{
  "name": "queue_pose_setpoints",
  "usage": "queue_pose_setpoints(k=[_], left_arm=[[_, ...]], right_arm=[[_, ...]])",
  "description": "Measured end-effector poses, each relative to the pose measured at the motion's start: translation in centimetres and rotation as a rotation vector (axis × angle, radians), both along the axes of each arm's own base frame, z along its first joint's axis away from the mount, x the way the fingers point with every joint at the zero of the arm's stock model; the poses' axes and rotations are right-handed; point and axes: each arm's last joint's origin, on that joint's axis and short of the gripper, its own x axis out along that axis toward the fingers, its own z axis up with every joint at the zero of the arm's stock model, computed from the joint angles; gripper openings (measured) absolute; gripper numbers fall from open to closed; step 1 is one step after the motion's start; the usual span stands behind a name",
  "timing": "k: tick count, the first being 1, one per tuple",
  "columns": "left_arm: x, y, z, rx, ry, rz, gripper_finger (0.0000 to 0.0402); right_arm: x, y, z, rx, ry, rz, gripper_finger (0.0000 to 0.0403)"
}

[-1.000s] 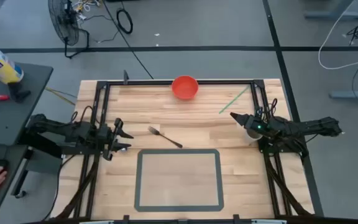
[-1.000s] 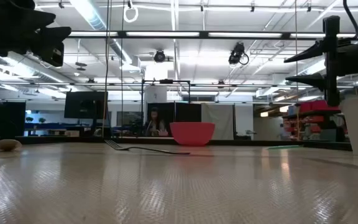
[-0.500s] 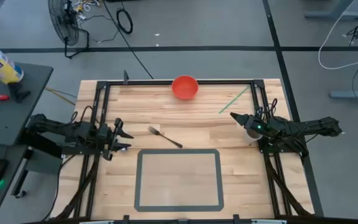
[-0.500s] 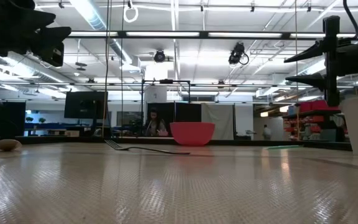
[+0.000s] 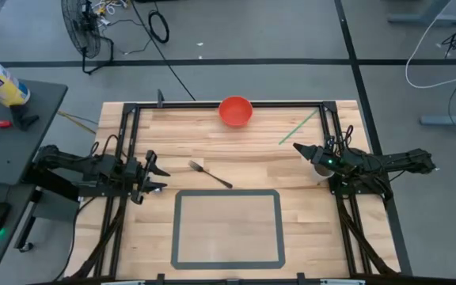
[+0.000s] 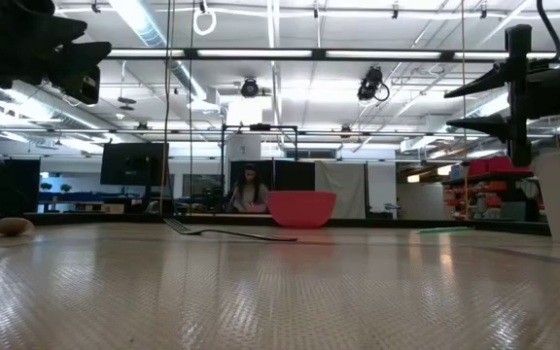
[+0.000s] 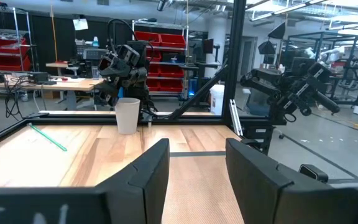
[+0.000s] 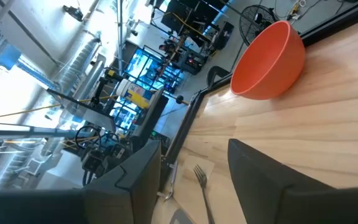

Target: Pick & Place Utensil

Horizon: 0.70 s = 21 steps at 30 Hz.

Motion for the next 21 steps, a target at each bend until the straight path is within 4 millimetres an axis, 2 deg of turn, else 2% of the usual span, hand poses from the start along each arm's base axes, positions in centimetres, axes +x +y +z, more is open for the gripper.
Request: queue_pose_setpoints(k=[16,18,21], left_arm=[[0.0,0.0,0.01,0.0,0.0,0.0,0.0163],[0.0,0.0,0.01,0.0,0.0,0.0,0.0163],[0.0,0.0,0.01,0.0,0.0,0.0,0.0163]], right_arm=[[0.0,0.0,0.01,-0.003,0.001,0.0,0.0189],[0.0,0.0,0.0,-0.044,0.024,-0.001,0.0189],[-0.06,-0.1,0.0,-0.215,0.121,-0.038,0.0189]])
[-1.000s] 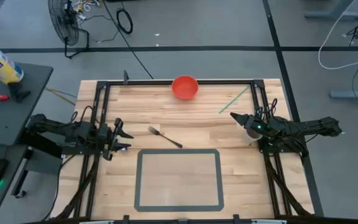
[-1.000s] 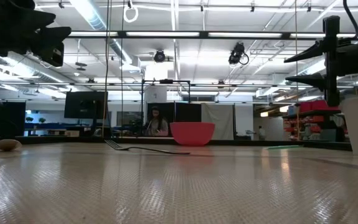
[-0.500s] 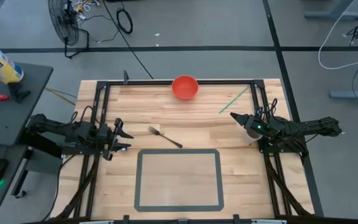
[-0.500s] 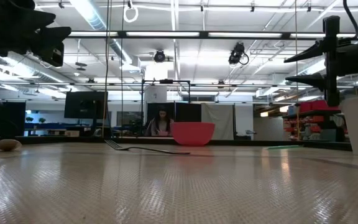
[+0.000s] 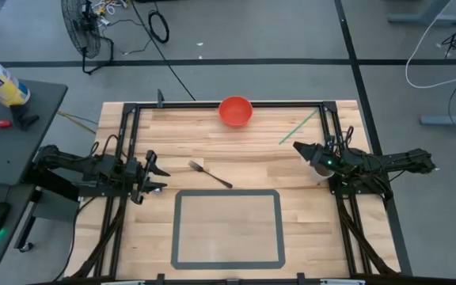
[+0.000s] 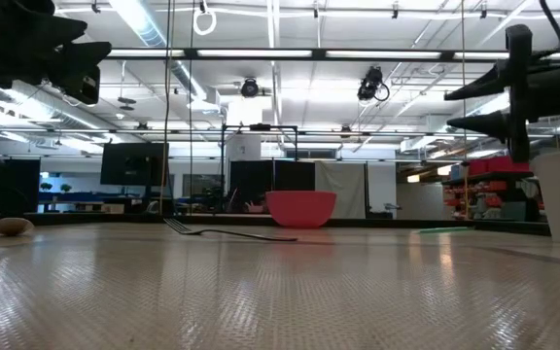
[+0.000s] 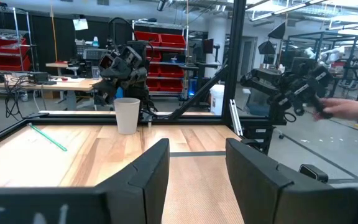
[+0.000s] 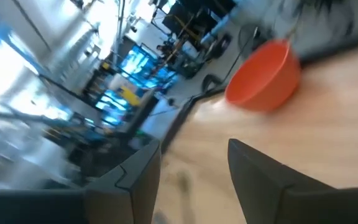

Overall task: Pick & Place Utensil
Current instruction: Put the orange bowl on the gray mat

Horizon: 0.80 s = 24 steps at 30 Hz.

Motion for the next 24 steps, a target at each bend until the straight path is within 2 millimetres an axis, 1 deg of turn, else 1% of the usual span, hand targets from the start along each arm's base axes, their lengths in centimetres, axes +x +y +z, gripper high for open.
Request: queue_pose_setpoints(k=[3,5,11,17,21,24], left_arm=[[0.0,0.0,0.0,0.0,0.0,0.0,0.0163],[0.0,0.0,0.0,0.0,0.0,0.0,0.0163],[0.0,0.0,0.0,0.0,0.0,0.0,0.0163],[0.0,0.0,0.0,0.0,0.0,0.0,0.0163],[0.0,0.0,0.0,0.0,0.0,0.0,0.0163],[0.0,0.0,0.0,0.0,0.0,0.0,0.0163]], right_arm=[[-0.1,-0.1,0.0,-0.175,0.109,-0.042,0.0189],[-0.1,-0.2,0.0,-0.259,0.165,-0.066,0.0189],[-0.2,-0.3,0.2,-0.411,0.264,-0.141,0.0189],[-0.3,-0.4,0.5,-0.432,0.251,-0.154,0.0189],[-0.2,-0.2,1.2,-0.565,0.239,-0.099,0.0189],[-0.2,-0.2,1.8,-0.615,0.21,-0.096,0.0189]])
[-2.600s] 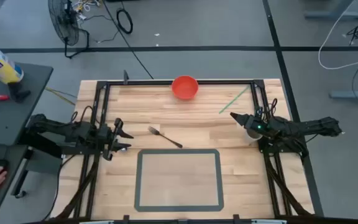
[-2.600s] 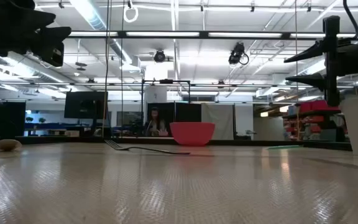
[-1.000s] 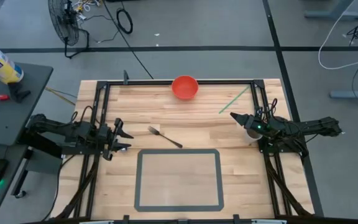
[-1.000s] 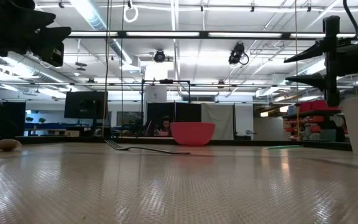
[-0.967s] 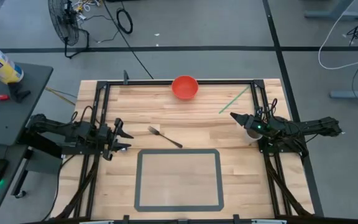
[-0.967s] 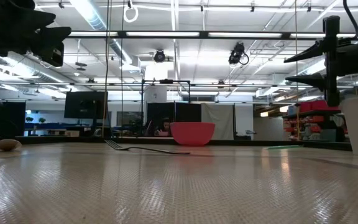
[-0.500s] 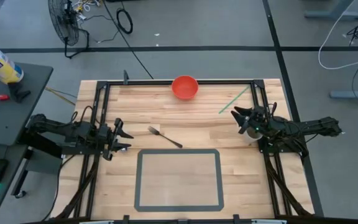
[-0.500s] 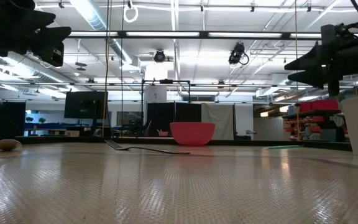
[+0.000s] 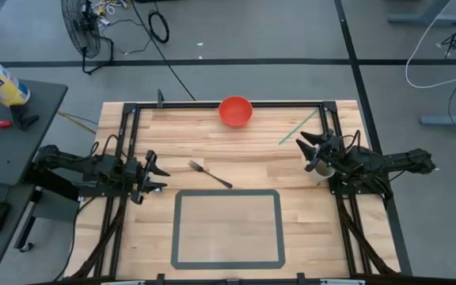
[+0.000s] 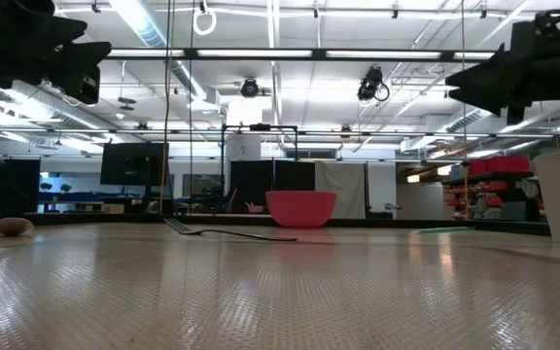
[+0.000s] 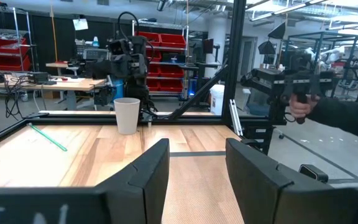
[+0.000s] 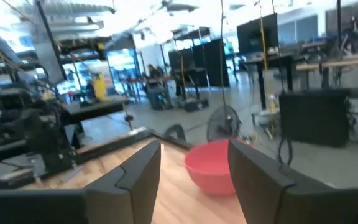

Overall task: Pick & Place Utensil
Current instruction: Put the orange bowl on the gray mat

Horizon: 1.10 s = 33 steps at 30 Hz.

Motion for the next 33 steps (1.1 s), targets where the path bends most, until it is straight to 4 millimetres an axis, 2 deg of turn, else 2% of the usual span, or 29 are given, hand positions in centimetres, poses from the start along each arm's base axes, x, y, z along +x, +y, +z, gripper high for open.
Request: queue_pose_setpoints(k=[11,20,23,27,29,33], left_arm=[[0.0,0.0,0.0,0.0,0.0,0.0,0.0163],[0.0,0.0,0.0,0.0,0.0,0.0,0.0163],[0.0,0.0,0.0,0.0,0.0,0.0,0.0163],[0.0,0.0,0.0,0.0,0.0,0.0,0.0163],[0.0,0.0,0.0,0.0,0.0,0.0,0.0163],[0.0,0.0,0.0,0.0,0.0,0.0,0.0163]], right_arm=[[1.3,0.5,0.1,-0.077,0.056,0.118,0.0201],[4.5,1.3,2.1,-0.173,0.23,0.26,0.0206],[5.6,1.6,2.7,-0.183,0.21,0.362,0.0204],[6.6,2.0,3.4,-0.225,0.091,0.481,0.0193],[7.1,1.8,3.5,-0.256,0.064,0.47,0.0186],[8.5,1.5,3.1,-0.313,0.142,0.445,0.018]])
